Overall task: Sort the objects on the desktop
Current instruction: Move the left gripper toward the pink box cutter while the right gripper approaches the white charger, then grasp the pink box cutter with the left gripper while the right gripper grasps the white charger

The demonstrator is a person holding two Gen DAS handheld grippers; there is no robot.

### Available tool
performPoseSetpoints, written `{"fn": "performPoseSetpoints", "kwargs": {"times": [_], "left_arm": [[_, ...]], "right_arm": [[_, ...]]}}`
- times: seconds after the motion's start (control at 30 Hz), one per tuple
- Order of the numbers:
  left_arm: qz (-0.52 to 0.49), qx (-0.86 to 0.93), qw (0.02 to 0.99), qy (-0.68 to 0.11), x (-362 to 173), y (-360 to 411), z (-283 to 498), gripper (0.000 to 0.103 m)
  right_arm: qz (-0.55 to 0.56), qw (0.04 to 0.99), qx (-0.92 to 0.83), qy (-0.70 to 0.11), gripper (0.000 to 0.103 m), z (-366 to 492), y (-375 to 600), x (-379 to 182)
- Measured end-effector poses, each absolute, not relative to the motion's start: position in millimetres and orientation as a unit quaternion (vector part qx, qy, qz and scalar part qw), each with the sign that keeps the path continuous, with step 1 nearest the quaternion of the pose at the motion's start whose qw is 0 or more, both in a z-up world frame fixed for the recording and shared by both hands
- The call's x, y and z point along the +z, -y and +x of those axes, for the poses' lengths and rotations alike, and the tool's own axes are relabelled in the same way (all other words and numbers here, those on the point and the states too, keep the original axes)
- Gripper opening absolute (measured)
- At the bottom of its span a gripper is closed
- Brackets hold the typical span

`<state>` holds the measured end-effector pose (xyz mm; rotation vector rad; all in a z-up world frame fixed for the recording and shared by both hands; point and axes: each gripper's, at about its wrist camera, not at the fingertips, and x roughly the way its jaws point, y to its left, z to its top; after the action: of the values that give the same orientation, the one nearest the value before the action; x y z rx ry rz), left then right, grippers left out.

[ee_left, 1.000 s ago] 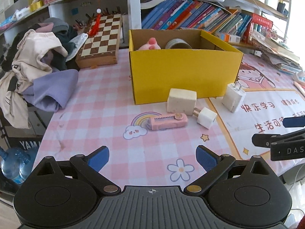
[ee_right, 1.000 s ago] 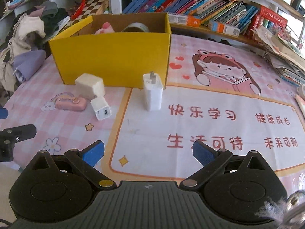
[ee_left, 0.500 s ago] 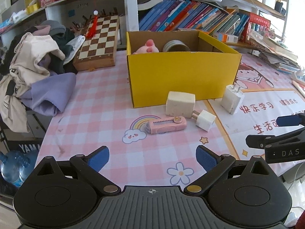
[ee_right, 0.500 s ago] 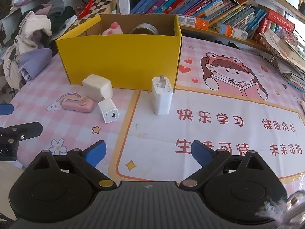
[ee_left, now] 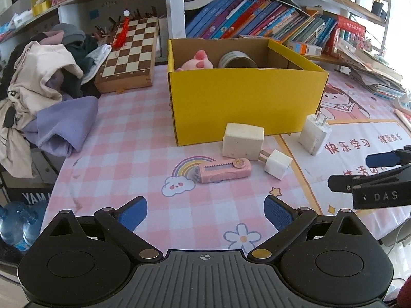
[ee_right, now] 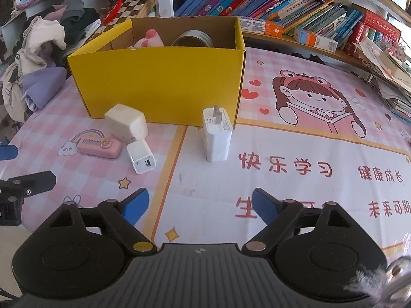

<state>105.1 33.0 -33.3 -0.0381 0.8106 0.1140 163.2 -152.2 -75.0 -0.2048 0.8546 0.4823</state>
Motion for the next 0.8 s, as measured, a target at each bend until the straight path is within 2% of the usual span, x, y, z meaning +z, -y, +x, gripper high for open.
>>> {"fn": "performPoseSetpoints", "kwargs": {"times": [0.37,0.7,0.8], "left_arm": [[-0.014,0.035,0.909,-0.415,-41,-28,126,0.097],[0.001,0.001,0.91,-0.415,-42,-10,147,0.086],[-0.003,0.002,0.907,-0.421,-45,-9,154,0.085]], "right_arm": [[-0.106,0.874,0.247,-0.405,0.079,190,143,-74],[-0.11,0.866,0.264,-0.409,0.062,221,137,-78],[-0.112,0.862,0.269,-0.414,0.06,230,136,-82]]}}
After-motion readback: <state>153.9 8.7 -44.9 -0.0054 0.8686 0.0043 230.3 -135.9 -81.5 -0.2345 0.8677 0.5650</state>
